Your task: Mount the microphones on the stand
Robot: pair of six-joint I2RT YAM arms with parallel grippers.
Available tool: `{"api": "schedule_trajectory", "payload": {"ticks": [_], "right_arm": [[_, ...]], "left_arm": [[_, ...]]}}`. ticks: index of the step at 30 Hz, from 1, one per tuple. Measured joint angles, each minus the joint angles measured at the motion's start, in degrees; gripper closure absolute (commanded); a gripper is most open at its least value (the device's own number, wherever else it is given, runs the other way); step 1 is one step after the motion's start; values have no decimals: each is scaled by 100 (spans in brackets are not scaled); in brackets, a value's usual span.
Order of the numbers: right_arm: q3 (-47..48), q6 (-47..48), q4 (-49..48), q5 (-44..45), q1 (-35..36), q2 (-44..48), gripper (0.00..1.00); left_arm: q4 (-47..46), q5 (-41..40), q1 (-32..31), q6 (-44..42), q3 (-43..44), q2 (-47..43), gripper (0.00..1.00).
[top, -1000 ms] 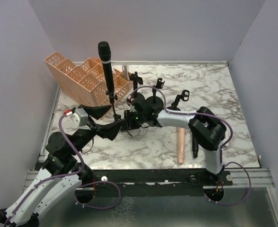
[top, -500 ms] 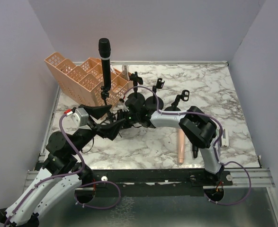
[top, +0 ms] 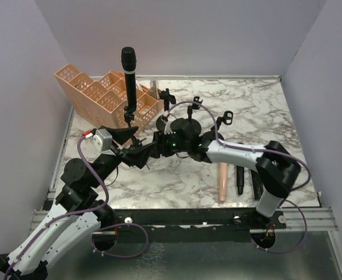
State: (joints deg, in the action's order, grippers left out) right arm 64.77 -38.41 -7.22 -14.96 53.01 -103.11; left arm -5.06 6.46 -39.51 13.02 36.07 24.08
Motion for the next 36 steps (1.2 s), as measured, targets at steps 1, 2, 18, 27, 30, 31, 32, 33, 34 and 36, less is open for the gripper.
{"api": "schedule_trajectory", "payload": {"ticks": [1, 2, 18, 27, 30, 31, 32, 33, 34, 36], "right_arm": [[-103, 20, 11, 96, -11, 264, 38], [-188, 52, 48, 240, -26, 551, 38], [367, 824, 2450, 4140, -861, 2581, 31], [455, 824, 3355, 5071, -1196, 2929, 26], [455, 713, 3606, 5344, -1281, 3165, 25], [455, 667, 3692, 5425, -1316, 3235, 25], [452, 616, 3762, 5493, -1344, 3285, 24], [450, 544, 3832, 5558, -1375, 3331, 23], [448, 474, 3915, 5628, -1410, 3359, 23], [435, 348, 4061, 5716, -1491, 3377, 21]], "left_arm": [[-13, -42, 0, 17, 0, 31, 10], [-26, -66, 0, 31, 0, 59, 10], [-262, -107, 0, 350, 0, 975, 10], [-317, -33, 0, 496, 0, 1169, 10], [-389, 0, 0, 535, 0, 1215, 10], [-402, 9, 0, 542, 0, 1228, 10], [-417, 22, 0, 557, 0, 1248, 10], [-435, 33, 0, 566, 0, 1266, 10], [-455, 44, 0, 584, 0, 1287, 10], [-492, 63, 0, 612, 0, 1333, 10]]}}
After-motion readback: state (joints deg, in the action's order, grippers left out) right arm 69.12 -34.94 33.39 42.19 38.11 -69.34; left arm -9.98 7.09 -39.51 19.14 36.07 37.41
